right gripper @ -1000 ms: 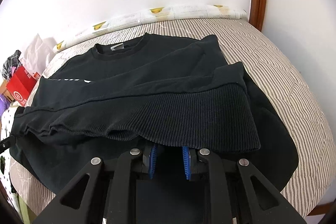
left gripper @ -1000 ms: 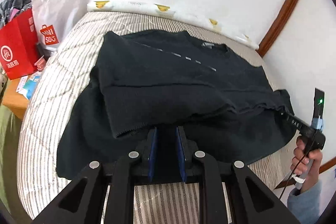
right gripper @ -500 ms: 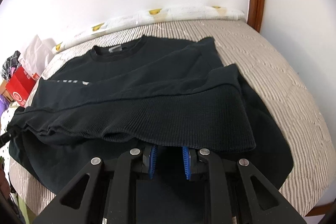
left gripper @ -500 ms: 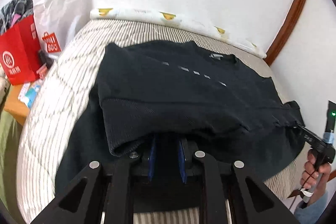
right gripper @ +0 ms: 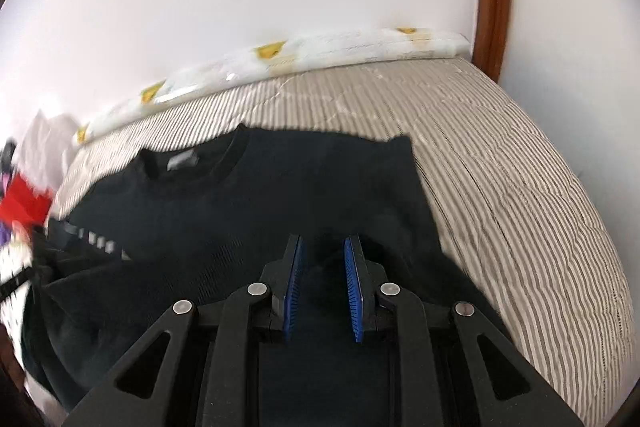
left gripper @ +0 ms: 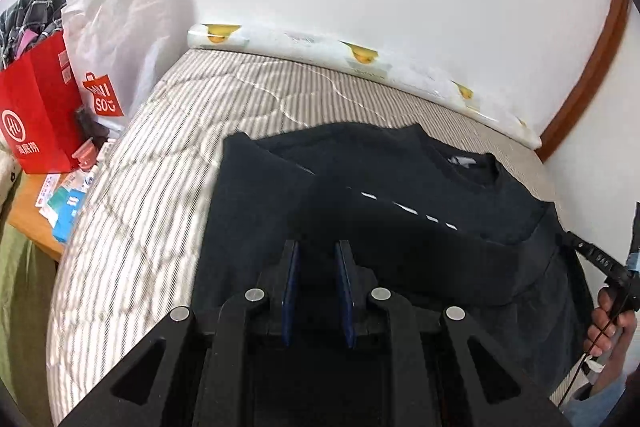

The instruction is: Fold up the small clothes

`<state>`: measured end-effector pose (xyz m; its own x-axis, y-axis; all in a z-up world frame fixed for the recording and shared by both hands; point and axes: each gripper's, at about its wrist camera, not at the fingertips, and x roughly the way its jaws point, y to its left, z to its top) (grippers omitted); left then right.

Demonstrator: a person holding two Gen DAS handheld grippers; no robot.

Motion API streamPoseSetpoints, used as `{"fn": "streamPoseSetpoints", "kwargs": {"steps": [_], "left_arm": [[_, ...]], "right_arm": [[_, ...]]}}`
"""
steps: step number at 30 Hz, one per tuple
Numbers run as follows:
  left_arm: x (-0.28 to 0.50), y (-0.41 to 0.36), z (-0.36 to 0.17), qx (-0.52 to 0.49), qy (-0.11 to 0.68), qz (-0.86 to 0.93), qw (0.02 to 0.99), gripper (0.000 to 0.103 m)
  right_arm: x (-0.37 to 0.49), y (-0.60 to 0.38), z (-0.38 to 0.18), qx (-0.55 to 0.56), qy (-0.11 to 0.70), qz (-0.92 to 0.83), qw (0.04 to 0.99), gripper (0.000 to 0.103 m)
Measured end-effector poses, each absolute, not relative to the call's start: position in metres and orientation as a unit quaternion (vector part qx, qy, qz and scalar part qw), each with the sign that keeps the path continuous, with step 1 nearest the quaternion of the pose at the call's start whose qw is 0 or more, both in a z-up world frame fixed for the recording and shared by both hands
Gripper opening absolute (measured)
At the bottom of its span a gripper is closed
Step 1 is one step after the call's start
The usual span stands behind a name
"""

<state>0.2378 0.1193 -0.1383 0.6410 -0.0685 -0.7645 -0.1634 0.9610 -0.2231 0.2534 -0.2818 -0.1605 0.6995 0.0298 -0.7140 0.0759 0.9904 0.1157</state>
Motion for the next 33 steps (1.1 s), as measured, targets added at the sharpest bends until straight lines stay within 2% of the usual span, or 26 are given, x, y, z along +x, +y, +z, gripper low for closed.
{"fn": "streamPoseSetpoints", "kwargs": {"steps": [3, 7, 9, 14, 19, 20, 21, 22, 24, 33], "left_arm": [[0.250, 0.126, -0.142, -0.126, 0.432, 0.029, 0.892, 0.018], [0.269, 0.129, -0.153, -0.108, 0.449, 0.026, 0.887, 0.027], [0.276, 0.127, -0.158, -0.102, 0.455, 0.020, 0.884, 0.029], [0.287, 0.120, -0.169, -0.084, 0.467, 0.003, 0.880, 0.044], [0.291, 0.111, -0.174, -0.053, 0.469, 0.011, 0.881, 0.045], [0.290, 0.110, -0.173, -0.048, 0.467, 0.016, 0.883, 0.044], [0.287, 0.109, -0.172, -0.045, 0.460, 0.023, 0.886, 0.034], [0.284, 0.108, -0.170, -0.041, 0.456, 0.033, 0.888, 0.022], [0.277, 0.108, -0.166, -0.039, 0.449, 0.028, 0.892, 0.012], [0.270, 0.137, -0.121, -0.105, 0.381, 0.035, 0.918, 0.010]], "right_arm": [[0.260, -0.283, -0.155, 0.055, 0.375, -0.014, 0.925, 0.026], [0.274, -0.282, -0.160, 0.019, 0.385, -0.023, 0.922, 0.042], [0.279, -0.283, -0.164, 0.006, 0.393, -0.029, 0.919, 0.046], [0.285, -0.295, -0.177, 0.001, 0.405, -0.029, 0.914, 0.049], [0.296, -0.298, -0.188, 0.007, 0.422, -0.002, 0.907, 0.048], [0.298, -0.294, -0.189, -0.002, 0.424, 0.001, 0.905, 0.045], [0.299, -0.289, -0.190, -0.010, 0.426, 0.001, 0.905, 0.038], [0.300, -0.284, -0.191, -0.020, 0.427, -0.006, 0.904, 0.025], [0.297, -0.273, -0.188, -0.048, 0.422, -0.003, 0.905, 0.021], [0.269, -0.290, -0.123, 0.011, 0.313, 0.007, 0.950, 0.019]]}}
